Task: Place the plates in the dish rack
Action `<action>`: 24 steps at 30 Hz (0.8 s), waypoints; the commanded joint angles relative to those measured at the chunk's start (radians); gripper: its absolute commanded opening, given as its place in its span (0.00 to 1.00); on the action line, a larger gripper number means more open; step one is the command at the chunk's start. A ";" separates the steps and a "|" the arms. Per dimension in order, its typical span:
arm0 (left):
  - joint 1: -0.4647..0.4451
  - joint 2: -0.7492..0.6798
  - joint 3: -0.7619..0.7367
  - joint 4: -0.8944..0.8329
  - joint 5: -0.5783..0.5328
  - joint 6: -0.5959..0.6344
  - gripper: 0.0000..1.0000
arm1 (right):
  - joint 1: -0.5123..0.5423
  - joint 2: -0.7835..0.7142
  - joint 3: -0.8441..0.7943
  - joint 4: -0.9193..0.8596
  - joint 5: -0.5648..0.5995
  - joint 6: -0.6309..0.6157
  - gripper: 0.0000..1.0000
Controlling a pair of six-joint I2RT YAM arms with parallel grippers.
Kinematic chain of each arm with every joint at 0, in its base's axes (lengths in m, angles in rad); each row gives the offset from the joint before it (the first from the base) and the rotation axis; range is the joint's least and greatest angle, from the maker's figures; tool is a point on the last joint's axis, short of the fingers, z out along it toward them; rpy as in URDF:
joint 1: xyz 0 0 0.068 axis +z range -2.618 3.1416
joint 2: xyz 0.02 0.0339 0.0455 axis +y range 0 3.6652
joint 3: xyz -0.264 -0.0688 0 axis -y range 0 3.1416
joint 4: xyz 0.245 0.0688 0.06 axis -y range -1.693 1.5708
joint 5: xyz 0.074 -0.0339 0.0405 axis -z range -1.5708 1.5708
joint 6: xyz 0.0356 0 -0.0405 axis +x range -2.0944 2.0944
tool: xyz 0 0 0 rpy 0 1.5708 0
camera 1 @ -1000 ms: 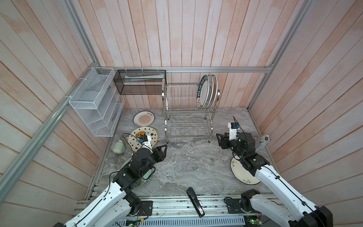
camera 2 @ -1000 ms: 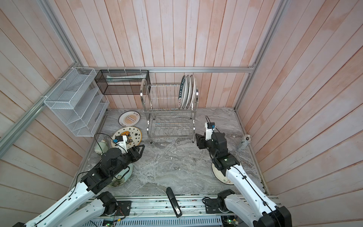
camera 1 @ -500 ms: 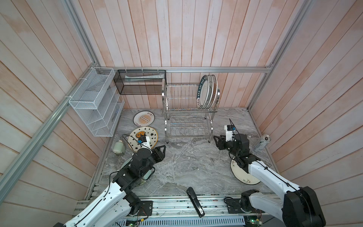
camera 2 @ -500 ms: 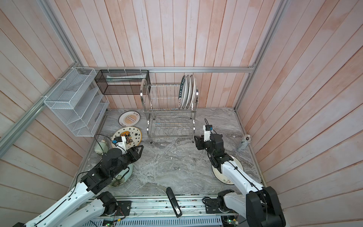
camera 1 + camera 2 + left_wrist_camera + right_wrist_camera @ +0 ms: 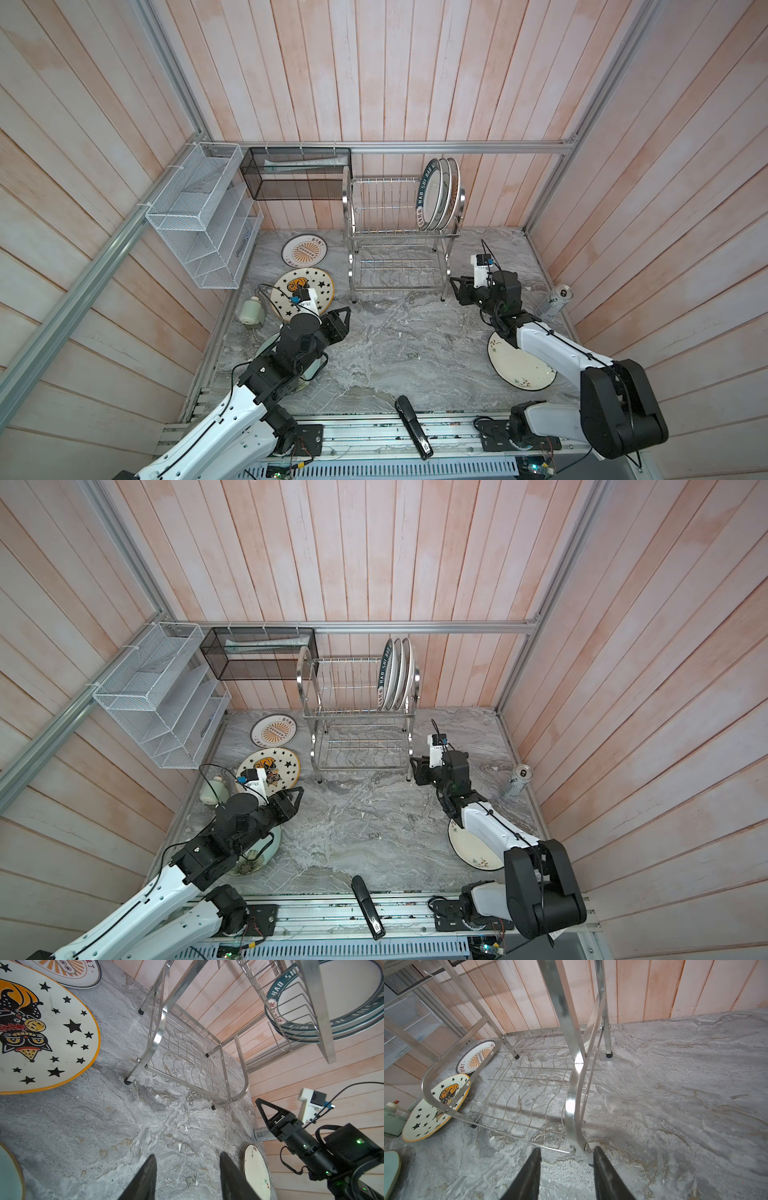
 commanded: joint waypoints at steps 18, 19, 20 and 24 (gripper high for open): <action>-0.002 -0.007 0.014 -0.016 -0.010 0.013 0.50 | -0.012 0.223 0.134 0.036 -0.043 0.004 0.29; -0.002 -0.007 0.013 -0.016 -0.009 0.013 0.50 | -0.015 0.229 0.138 0.030 -0.041 0.006 0.27; -0.002 -0.007 0.013 -0.017 -0.010 0.013 0.50 | -0.017 0.234 0.140 0.026 -0.041 0.007 0.26; -0.002 -0.011 0.010 -0.021 -0.014 0.008 0.50 | -0.026 0.246 0.146 0.019 -0.035 0.017 0.20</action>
